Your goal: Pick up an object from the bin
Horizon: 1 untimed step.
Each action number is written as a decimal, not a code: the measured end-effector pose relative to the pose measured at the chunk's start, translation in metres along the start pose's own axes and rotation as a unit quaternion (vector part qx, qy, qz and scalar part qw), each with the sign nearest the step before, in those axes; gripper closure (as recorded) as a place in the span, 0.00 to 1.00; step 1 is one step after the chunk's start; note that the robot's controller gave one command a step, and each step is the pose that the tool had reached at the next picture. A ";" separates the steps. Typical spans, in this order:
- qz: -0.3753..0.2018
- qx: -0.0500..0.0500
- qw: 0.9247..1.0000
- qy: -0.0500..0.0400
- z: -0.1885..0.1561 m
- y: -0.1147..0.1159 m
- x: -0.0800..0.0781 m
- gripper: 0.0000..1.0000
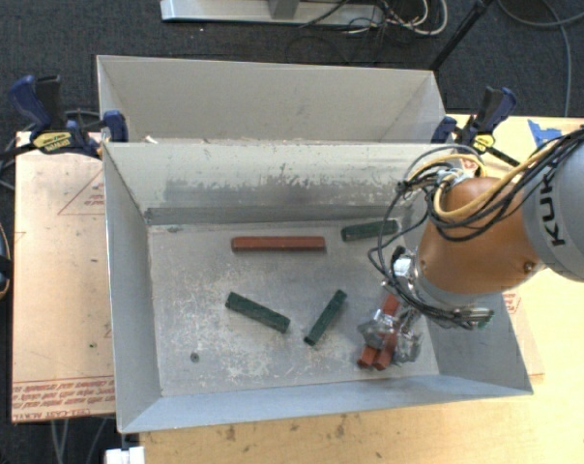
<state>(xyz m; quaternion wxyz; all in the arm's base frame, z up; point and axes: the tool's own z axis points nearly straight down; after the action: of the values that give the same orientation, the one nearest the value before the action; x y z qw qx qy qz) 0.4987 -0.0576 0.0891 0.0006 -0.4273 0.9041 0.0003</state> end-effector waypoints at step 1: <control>0.000 -0.003 1.000 0.002 -0.013 0.002 0.000 1.00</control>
Offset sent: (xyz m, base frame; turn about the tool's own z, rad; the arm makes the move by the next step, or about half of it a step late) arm -0.0002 -0.0001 0.0650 0.0000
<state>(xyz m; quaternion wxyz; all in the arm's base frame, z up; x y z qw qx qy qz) 0.4971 -0.0568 0.1018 -0.0022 -0.4270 0.9043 0.0026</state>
